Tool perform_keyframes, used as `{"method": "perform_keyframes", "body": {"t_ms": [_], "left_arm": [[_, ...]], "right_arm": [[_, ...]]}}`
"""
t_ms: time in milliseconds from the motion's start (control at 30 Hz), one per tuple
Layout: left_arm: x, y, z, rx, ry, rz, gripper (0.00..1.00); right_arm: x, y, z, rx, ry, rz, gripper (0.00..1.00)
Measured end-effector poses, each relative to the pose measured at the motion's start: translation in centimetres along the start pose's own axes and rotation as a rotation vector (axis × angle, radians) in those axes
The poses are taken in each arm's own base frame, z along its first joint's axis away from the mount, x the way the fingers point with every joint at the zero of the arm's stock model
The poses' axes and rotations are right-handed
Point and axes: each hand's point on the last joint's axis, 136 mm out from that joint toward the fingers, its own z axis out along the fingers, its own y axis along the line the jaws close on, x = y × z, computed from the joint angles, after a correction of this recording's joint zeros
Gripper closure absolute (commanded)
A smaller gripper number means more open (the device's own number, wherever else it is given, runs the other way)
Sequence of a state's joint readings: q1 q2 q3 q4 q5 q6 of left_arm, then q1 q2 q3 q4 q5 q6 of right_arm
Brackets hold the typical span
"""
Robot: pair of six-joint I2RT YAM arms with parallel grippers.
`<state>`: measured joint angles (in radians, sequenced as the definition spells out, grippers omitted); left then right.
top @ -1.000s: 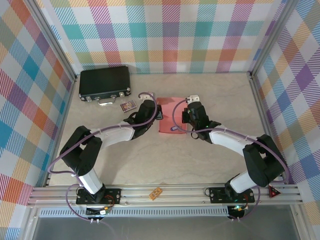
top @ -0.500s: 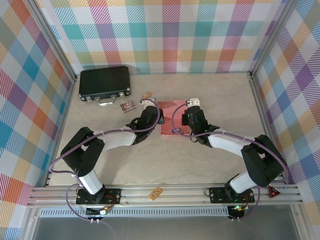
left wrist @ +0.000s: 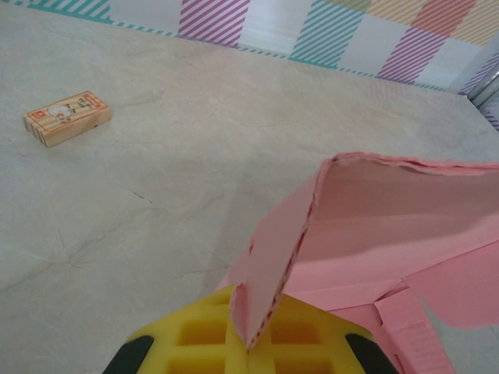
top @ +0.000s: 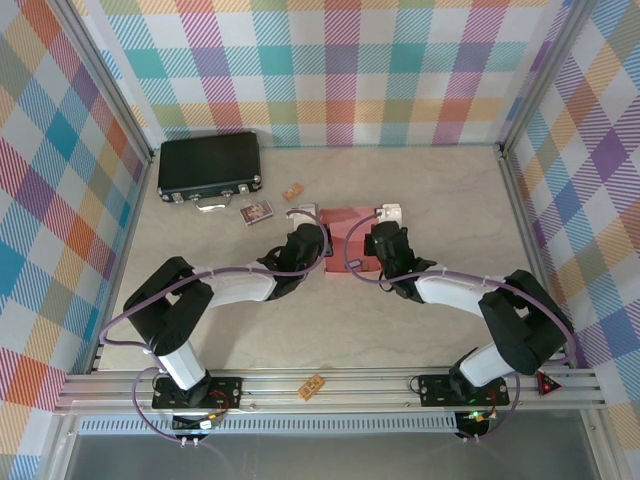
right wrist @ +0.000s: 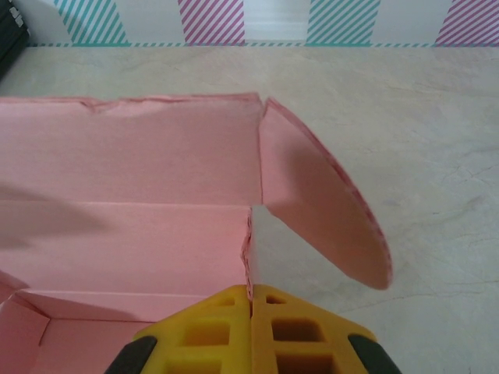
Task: Fold the paper box
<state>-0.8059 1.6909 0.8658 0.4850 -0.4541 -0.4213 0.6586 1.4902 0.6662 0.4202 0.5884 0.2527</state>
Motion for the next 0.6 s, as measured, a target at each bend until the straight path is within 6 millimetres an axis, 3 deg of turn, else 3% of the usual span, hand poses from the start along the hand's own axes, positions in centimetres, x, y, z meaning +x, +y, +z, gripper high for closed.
{"method": "perform_keyframes", "body": {"t_ms": [600], "left_arm": [[0.86,-0.36,-0.85,-0.007,-0.035,0.016,1.00]], "right_arm": [[0.95,0.19,-0.88,0.024,-0.023,0.012,1.00]]}}
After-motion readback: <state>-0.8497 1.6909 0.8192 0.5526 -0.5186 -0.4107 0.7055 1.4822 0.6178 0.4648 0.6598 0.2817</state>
